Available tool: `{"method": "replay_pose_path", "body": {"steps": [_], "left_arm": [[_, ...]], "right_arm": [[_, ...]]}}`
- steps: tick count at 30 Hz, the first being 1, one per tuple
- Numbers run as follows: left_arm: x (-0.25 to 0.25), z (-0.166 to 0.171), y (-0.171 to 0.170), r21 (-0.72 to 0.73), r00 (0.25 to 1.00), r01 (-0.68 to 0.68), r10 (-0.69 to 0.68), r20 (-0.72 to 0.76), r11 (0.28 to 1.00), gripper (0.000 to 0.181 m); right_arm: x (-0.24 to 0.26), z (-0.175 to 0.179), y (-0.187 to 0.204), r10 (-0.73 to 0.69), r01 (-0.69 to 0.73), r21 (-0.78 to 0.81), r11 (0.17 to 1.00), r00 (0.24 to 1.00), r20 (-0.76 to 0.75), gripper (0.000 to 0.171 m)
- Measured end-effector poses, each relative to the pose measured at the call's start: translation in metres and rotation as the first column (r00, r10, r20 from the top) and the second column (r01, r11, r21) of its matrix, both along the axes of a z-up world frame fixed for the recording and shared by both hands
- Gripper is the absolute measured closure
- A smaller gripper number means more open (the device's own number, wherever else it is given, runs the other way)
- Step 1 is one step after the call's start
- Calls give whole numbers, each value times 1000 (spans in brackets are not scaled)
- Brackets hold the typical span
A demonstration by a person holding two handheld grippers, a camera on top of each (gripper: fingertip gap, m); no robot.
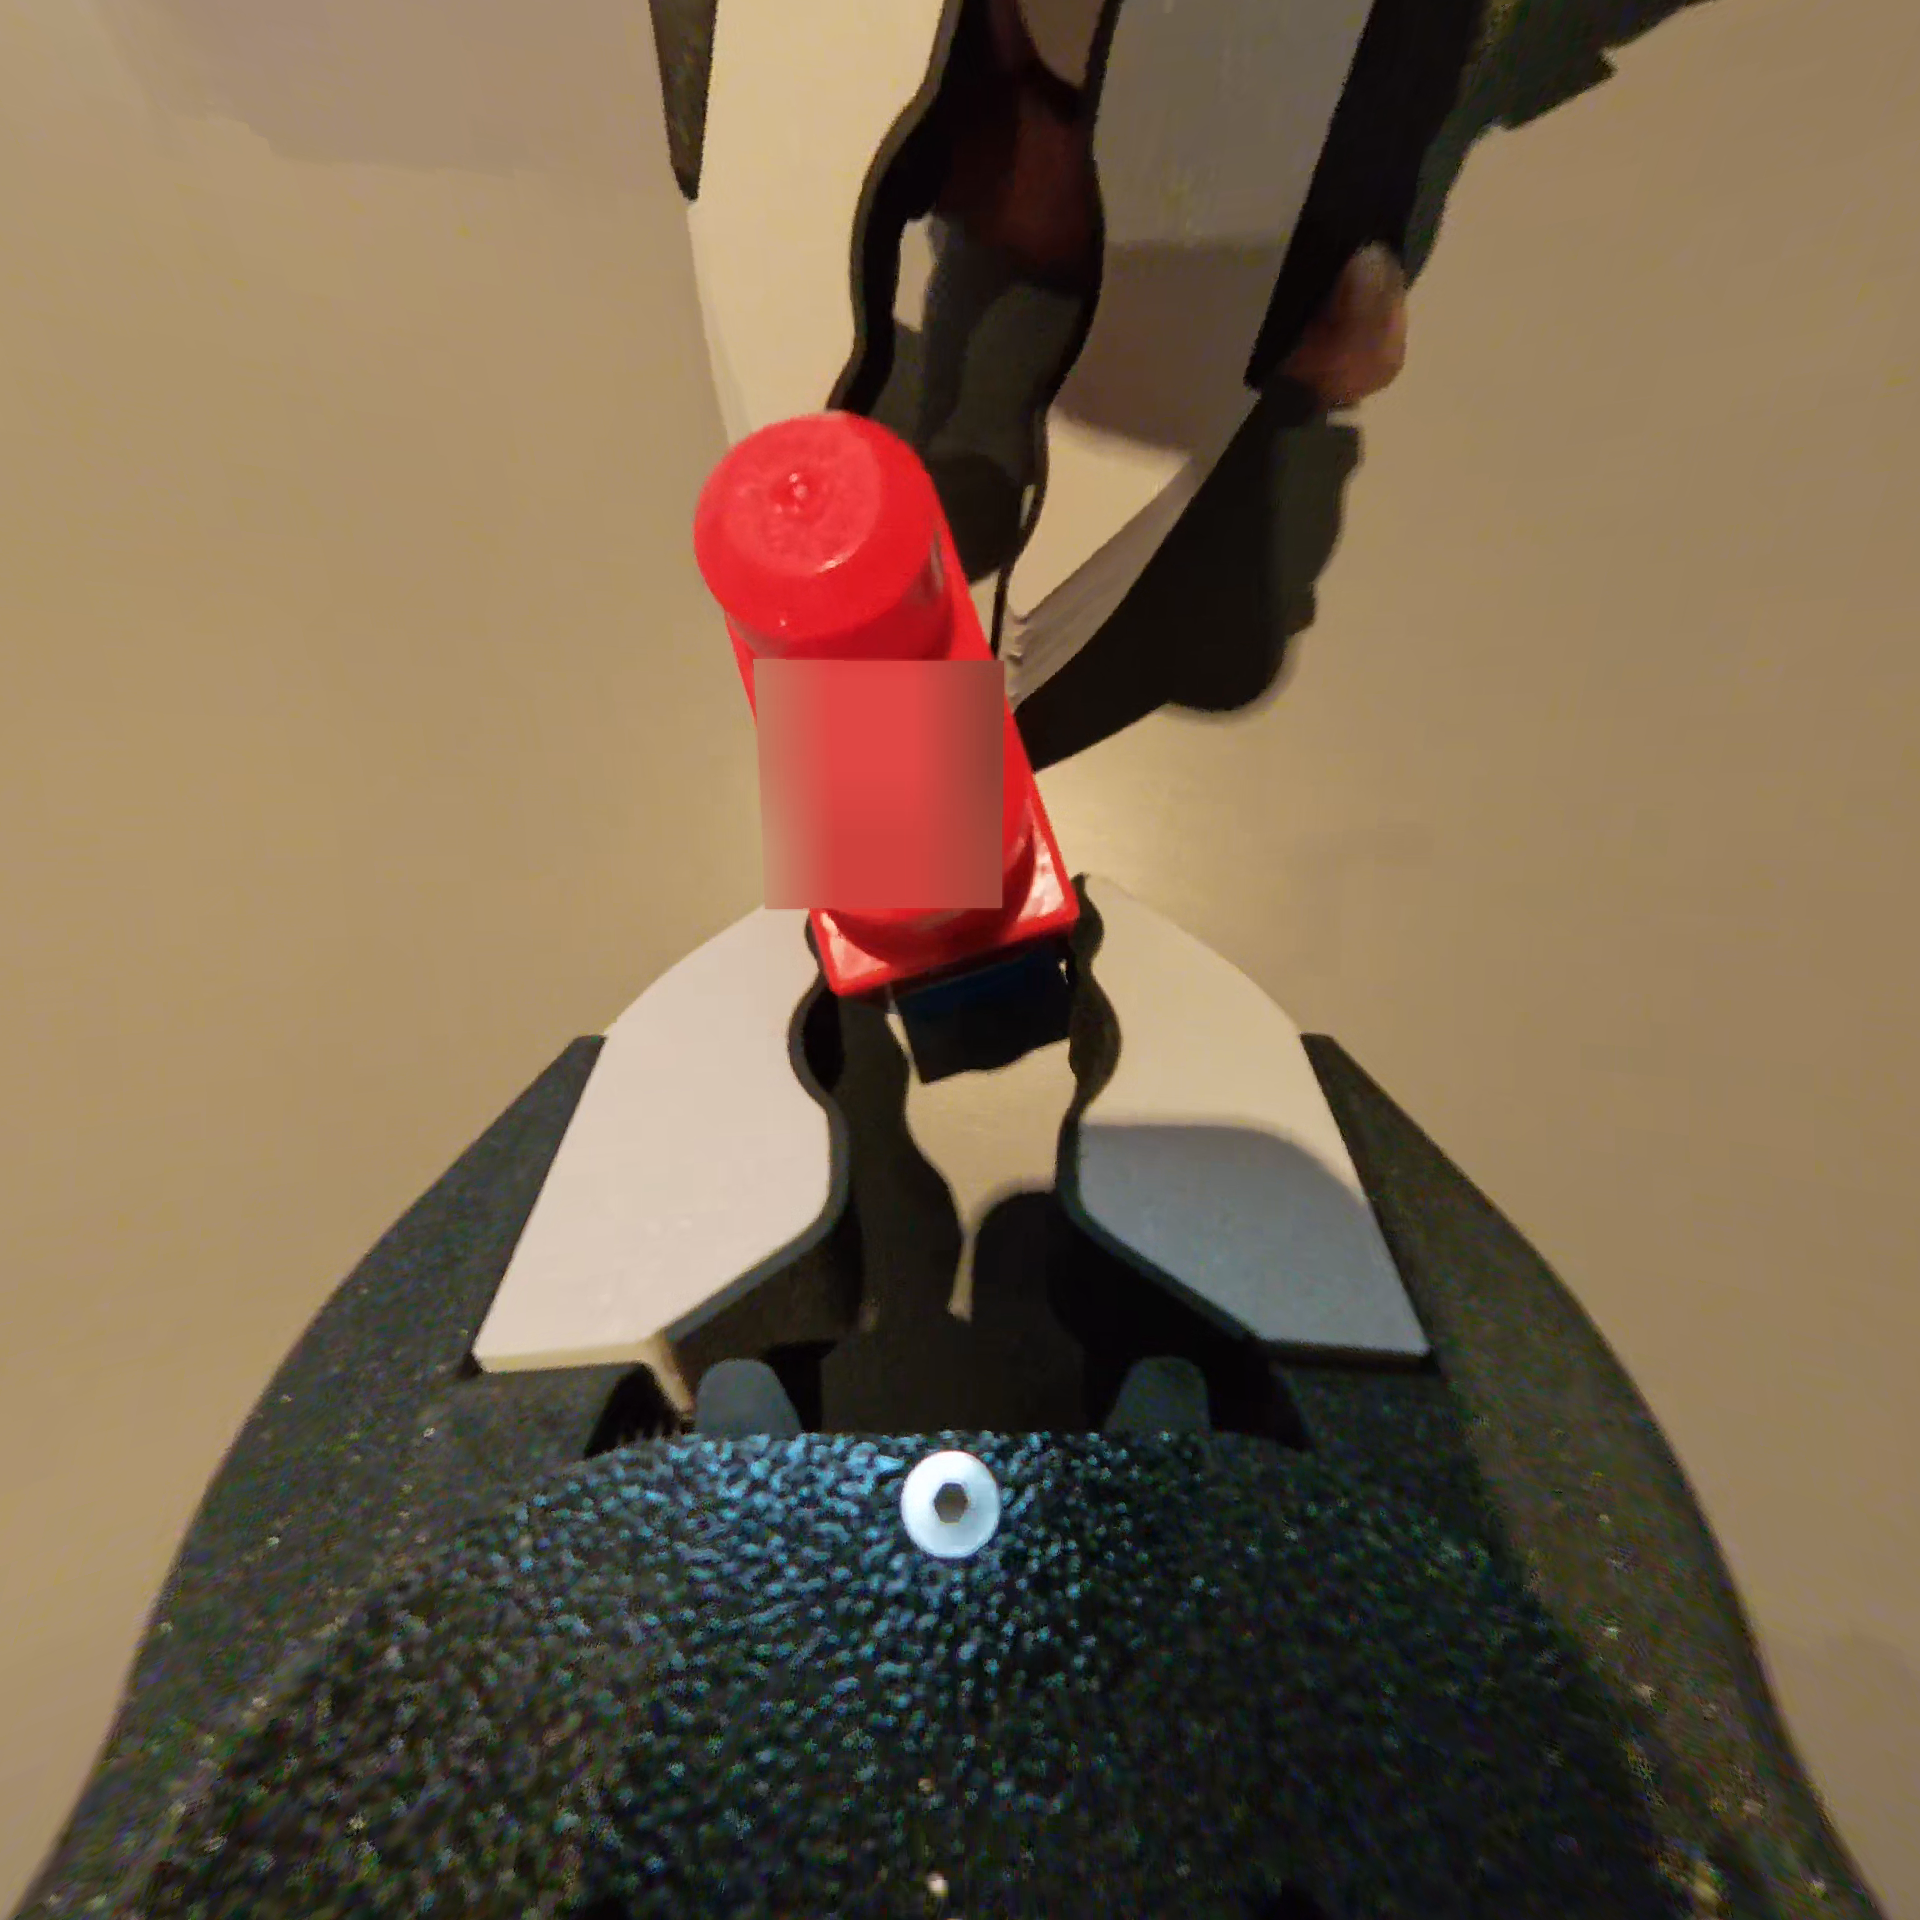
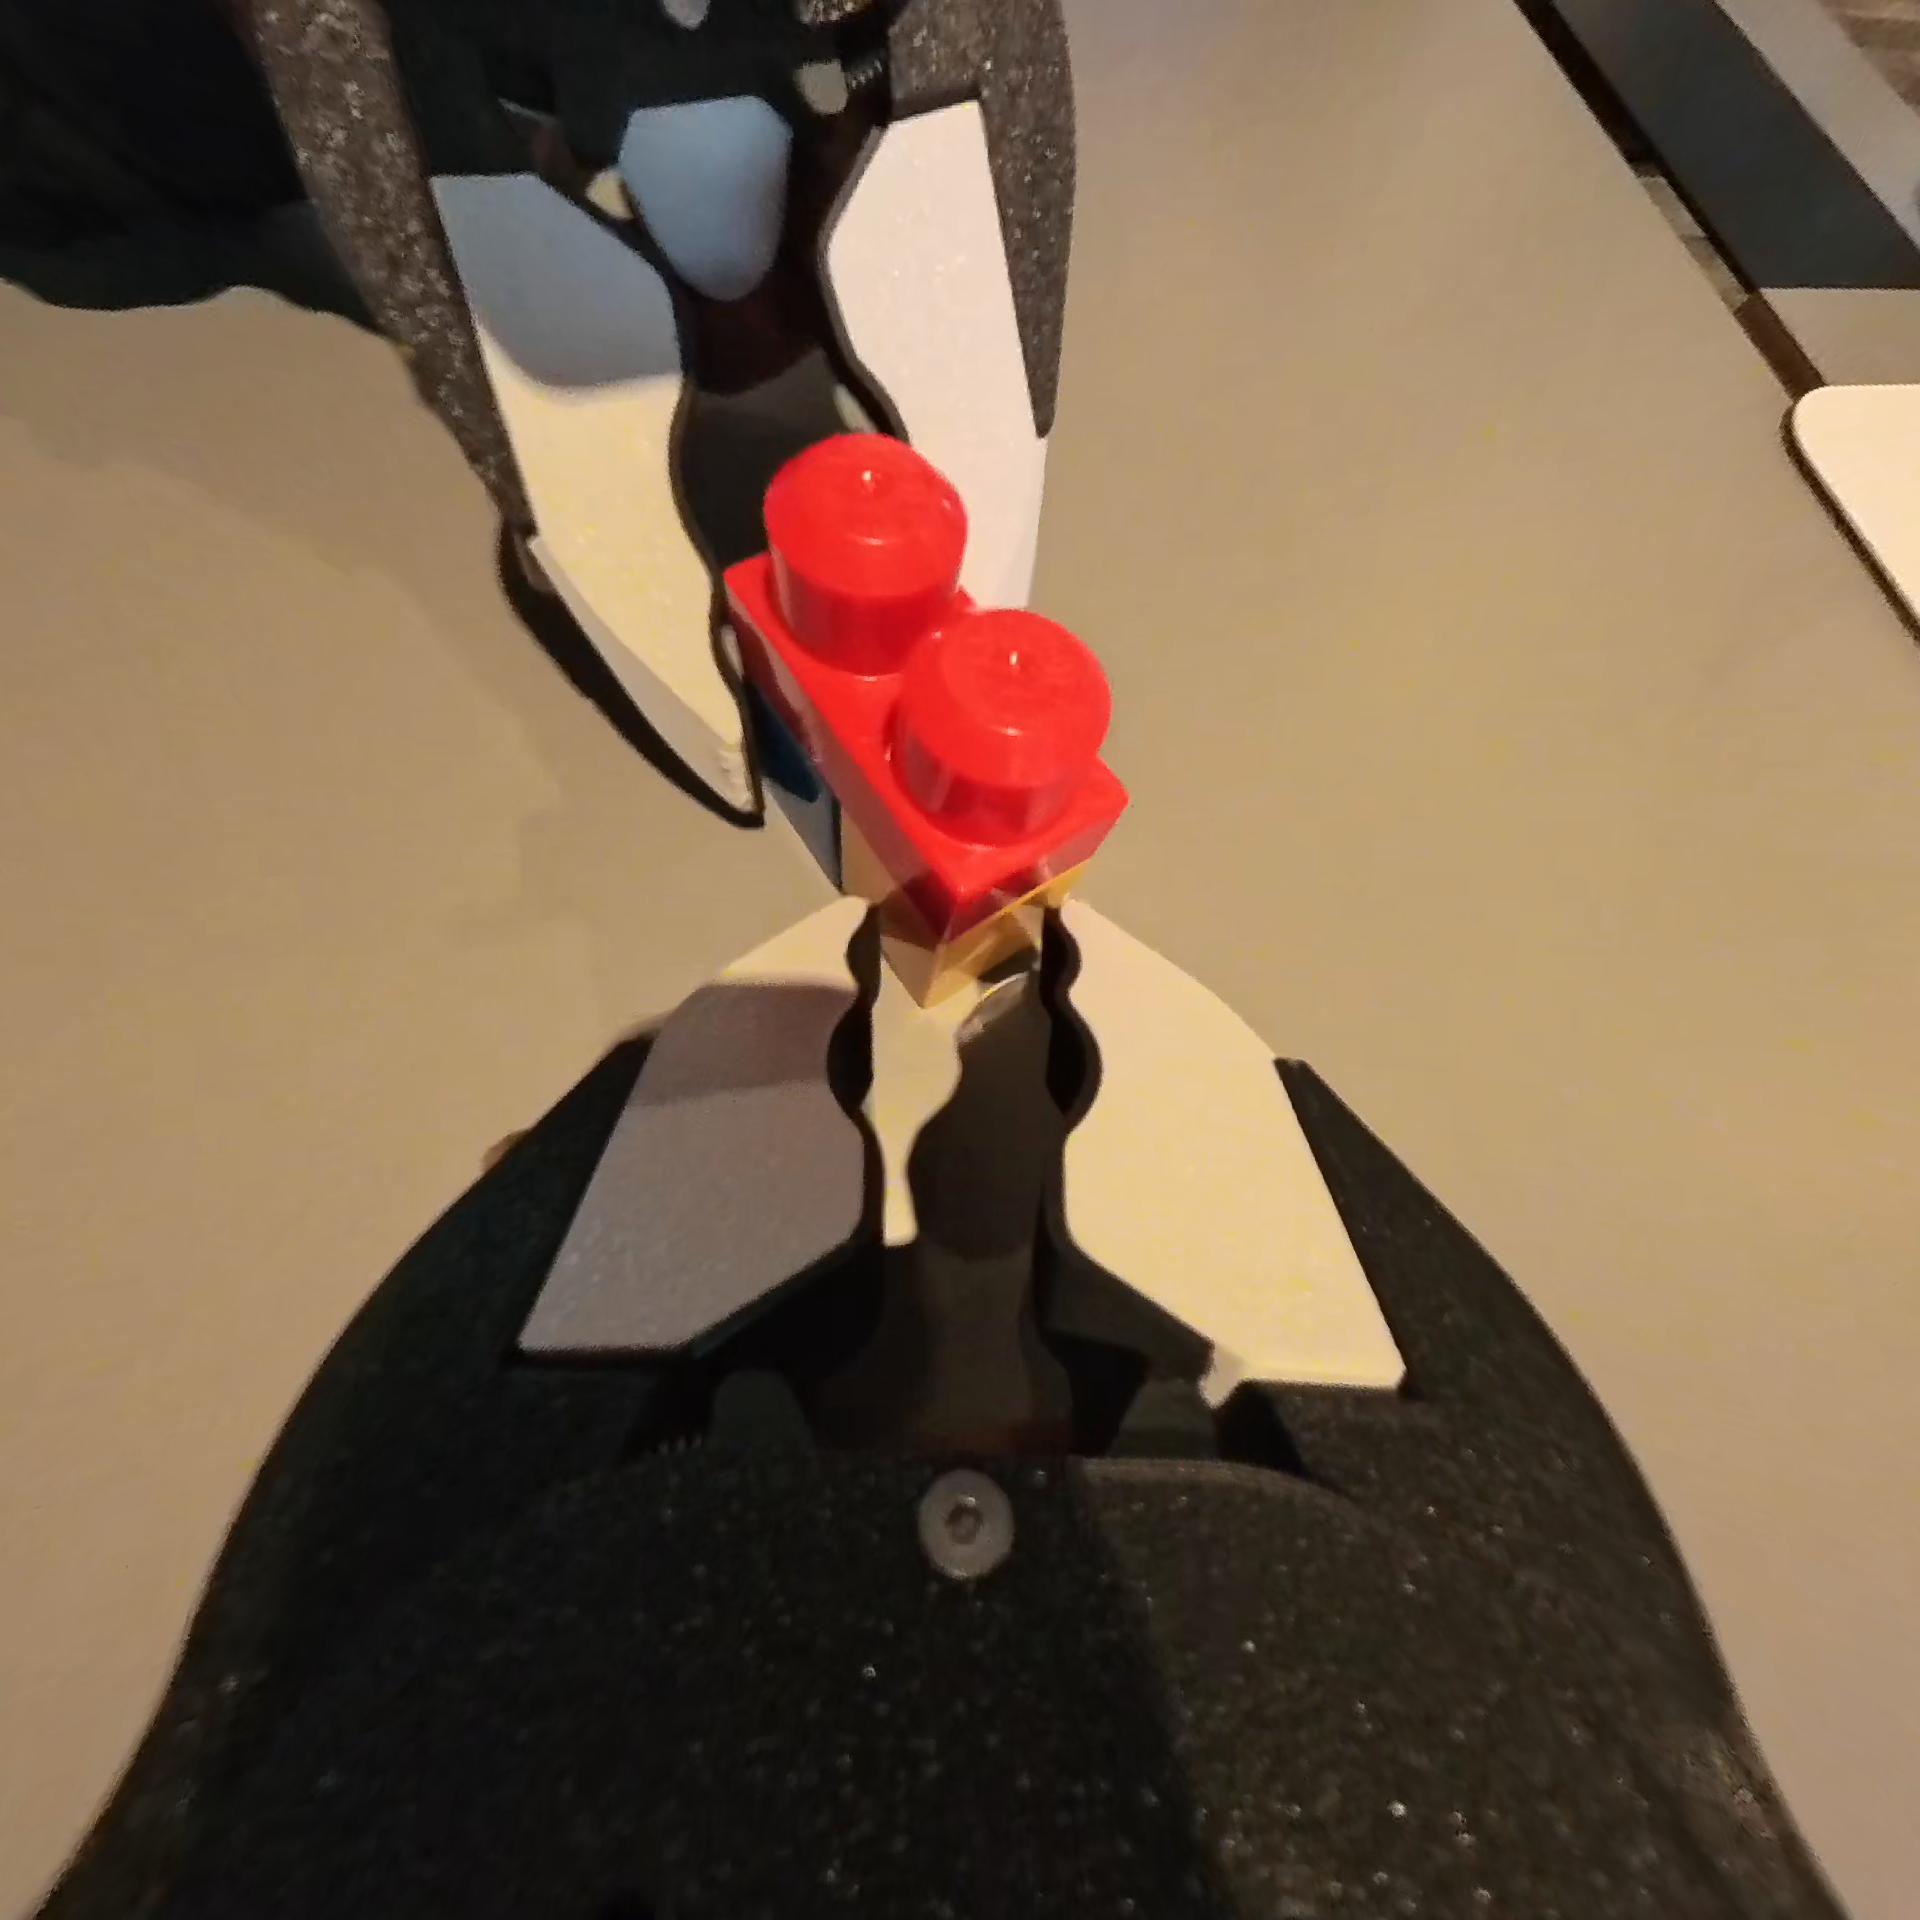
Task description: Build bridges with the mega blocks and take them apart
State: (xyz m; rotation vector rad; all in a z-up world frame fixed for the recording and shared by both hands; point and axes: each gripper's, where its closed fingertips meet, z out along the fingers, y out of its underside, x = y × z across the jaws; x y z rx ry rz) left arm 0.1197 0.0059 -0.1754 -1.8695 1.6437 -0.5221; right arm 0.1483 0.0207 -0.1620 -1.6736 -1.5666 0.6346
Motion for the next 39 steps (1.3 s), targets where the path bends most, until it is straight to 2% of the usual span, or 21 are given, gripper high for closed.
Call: {"method": "replay_pose_path", "body": {"steps": [3, 5, 8, 12, 22, 30, 35, 39], "left_arm": [[-2, 1, -6, 16, 997, 70, -70, 15, 997, 141], [-1, 0, -17, -7, 990, 137, -137, 31, 991, 141], [4, 0, -25, -26, 982, 184, -182, 52, 983, 141], [7, 0, -28, -27, 980, 195, -194, 43, 980, 141], [4, -1, -27, -89, 990, 142, -140, 29, 986, 143], [3, -3, -25, -79, 993, 115, -116, -14, 990, 143], [2, 1, -25, -46, 988, 152, -152, 15, 987, 143], [3, 30, -23, -31, 975, 145, -138, 172, 989, 144]], "right_arm": [[1, 5, -5, 47, -48, -16, 999, 998, -36, 115], [-2, 19, -12, 99, -103, -24, 994, 985, -143, 113], [-9, 37, -25, 160, -182, -58, 982, 949, -270, 123], [-15, 30, -33, 212, -224, -28, 974, 952, -222, 133], [-15, 28, -32, 162, -173, -50, 984, 970, -180, 134], [-15, 27, -31, 143, -155, -59, 986, 975, -168, 134], [-15, 28, -31, 139, -152, -60, 986, 972, -190, 134], [-15, 28, -30, 134, -145, -49, 988, 973, -188, 134]]}}
